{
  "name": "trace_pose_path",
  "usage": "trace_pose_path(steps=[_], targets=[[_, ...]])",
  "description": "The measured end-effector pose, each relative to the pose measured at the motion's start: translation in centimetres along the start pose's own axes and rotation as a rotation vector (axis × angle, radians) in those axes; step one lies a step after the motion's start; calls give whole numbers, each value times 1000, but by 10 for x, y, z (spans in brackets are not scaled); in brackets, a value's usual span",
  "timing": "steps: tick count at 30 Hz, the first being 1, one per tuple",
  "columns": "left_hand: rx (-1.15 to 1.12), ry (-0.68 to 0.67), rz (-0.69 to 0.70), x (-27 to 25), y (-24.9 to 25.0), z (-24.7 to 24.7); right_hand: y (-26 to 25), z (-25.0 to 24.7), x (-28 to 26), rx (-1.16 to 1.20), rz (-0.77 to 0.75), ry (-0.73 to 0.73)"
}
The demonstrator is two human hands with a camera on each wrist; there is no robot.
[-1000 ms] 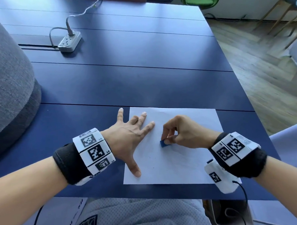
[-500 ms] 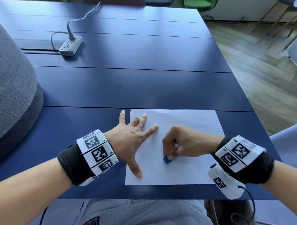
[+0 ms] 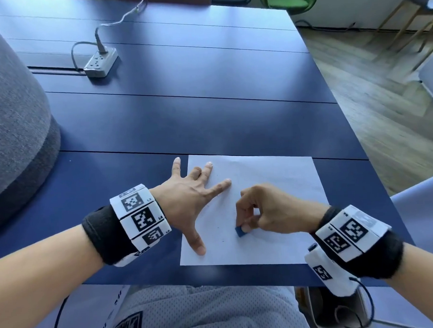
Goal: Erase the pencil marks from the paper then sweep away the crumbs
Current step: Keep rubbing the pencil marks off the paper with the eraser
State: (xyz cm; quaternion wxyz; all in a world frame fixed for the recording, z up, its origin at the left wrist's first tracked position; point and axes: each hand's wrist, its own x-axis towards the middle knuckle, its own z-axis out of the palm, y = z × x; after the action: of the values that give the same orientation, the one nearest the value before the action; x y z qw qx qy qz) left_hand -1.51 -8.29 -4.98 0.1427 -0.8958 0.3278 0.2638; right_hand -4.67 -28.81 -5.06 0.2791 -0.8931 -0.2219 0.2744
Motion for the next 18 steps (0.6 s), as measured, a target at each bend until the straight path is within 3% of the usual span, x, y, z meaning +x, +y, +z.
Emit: trace_pose_path(steps=[2,3,6,7,11,15,18], targets=[[-5,1,2,-1,1,-1,-1,0,-7,-9,5,-122],[-7,0,2,-1,1,-1,1,-1,-6,-16,16,-101],[-6,2,0,-1,0,-1,7,0,-5,1,58,144],[-10,3,1,0,0,0,8,1,-8,12,62,165],[-9,-1,0,0,1,0,4,4,-21,7,72,-20],[-2,-2,1,1,1,0,11,5,-16,46,112,205],[-1,2,2,-1,0,0,12,9,-25,74,87,71]])
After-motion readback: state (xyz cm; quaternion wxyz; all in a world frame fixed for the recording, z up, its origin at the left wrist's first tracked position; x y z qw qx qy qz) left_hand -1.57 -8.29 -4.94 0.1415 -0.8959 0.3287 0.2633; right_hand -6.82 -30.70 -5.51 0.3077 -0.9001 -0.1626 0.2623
